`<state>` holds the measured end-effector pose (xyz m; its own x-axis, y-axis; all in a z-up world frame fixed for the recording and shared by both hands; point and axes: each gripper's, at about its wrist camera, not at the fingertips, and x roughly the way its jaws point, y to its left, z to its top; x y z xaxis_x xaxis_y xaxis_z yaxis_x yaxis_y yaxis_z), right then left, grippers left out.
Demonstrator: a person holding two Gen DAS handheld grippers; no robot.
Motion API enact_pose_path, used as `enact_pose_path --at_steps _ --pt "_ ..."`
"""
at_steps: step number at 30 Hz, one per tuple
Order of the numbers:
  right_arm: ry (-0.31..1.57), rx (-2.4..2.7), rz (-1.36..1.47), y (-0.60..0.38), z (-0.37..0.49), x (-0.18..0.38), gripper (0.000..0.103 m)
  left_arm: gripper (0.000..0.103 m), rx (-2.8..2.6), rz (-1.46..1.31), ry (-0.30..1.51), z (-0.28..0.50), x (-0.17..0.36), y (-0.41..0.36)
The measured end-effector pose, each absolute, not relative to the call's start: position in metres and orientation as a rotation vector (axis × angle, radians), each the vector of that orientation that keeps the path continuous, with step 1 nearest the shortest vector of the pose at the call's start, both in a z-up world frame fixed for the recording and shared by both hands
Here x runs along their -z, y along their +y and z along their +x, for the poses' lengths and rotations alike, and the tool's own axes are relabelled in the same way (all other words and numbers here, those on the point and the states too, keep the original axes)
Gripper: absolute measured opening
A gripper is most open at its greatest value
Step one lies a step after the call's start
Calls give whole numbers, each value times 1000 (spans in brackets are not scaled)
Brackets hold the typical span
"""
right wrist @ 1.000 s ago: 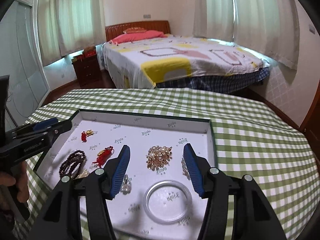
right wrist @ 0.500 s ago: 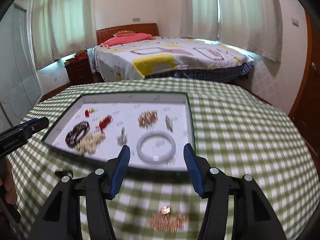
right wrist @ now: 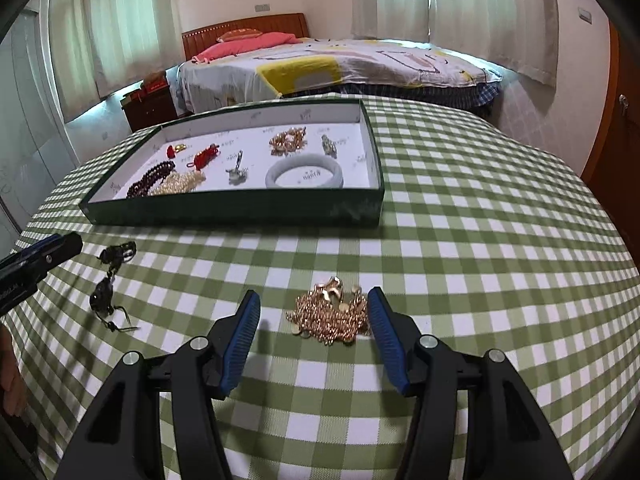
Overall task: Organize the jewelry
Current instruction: 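Withdraw both tools from the box toward the remaining jewelry, then grasp the gold filigree piece with the right tool while the left tool grasps the black cord pendant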
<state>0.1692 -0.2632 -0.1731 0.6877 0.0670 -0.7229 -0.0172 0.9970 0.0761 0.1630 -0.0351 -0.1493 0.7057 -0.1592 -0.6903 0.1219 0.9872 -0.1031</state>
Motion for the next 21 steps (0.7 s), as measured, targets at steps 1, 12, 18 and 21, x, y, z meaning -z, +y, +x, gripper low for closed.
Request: enact_pose_path --at_steps 1,12,18,21 --pt "812 -46 67 -264 169 173 55 52 156 -53 780 162 152 -35" --pt "837 -21 49 -265 172 178 46 52 166 -47 809 155 161 -42" --pt "830 -8 64 -273 168 177 22 52 179 -40 818 153 163 -48" --pt "827 -14 58 -270 166 176 17 52 184 -43 821 152 163 -49"
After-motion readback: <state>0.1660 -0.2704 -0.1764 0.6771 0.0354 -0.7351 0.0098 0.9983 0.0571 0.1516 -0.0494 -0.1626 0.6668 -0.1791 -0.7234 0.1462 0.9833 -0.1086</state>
